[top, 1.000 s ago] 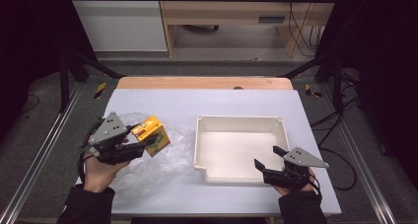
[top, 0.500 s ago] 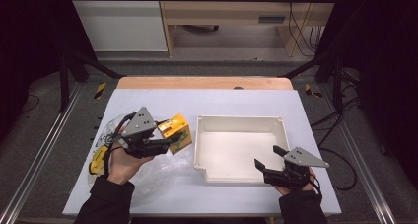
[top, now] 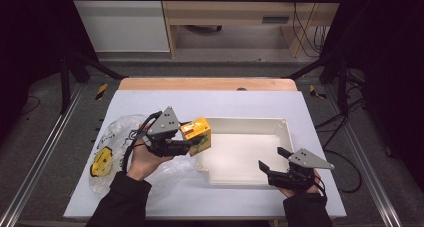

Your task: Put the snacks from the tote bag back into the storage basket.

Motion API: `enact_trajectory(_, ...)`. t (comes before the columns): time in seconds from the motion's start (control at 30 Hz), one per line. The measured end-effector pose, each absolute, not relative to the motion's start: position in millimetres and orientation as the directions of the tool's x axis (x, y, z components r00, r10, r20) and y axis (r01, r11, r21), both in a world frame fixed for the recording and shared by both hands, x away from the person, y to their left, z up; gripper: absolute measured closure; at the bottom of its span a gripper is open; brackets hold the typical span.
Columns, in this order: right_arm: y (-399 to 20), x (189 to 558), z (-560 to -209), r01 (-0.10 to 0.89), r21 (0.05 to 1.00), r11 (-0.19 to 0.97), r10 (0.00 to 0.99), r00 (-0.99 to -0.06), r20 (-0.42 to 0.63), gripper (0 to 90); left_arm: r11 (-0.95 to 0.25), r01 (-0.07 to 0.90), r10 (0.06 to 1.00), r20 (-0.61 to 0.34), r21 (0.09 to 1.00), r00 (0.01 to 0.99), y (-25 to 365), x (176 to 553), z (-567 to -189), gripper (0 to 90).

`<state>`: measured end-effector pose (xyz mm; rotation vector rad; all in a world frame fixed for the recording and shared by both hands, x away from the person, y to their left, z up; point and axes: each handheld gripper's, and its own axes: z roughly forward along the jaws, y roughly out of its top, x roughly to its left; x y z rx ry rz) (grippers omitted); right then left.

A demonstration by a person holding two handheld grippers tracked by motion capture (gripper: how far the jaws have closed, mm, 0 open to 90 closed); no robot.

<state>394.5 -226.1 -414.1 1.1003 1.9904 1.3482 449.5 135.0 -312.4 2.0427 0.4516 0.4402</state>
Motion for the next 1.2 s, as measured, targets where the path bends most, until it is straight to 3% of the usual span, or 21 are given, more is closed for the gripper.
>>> enact_trajectory(1.2, -232, 397, -415, 0.349, 0.922, 0.171, 0.842, -0.538, 0.047, 20.2, -0.504, 0.099, 0.307, 0.071, 0.858, 0.949, 87, 469, -349, 50.6)
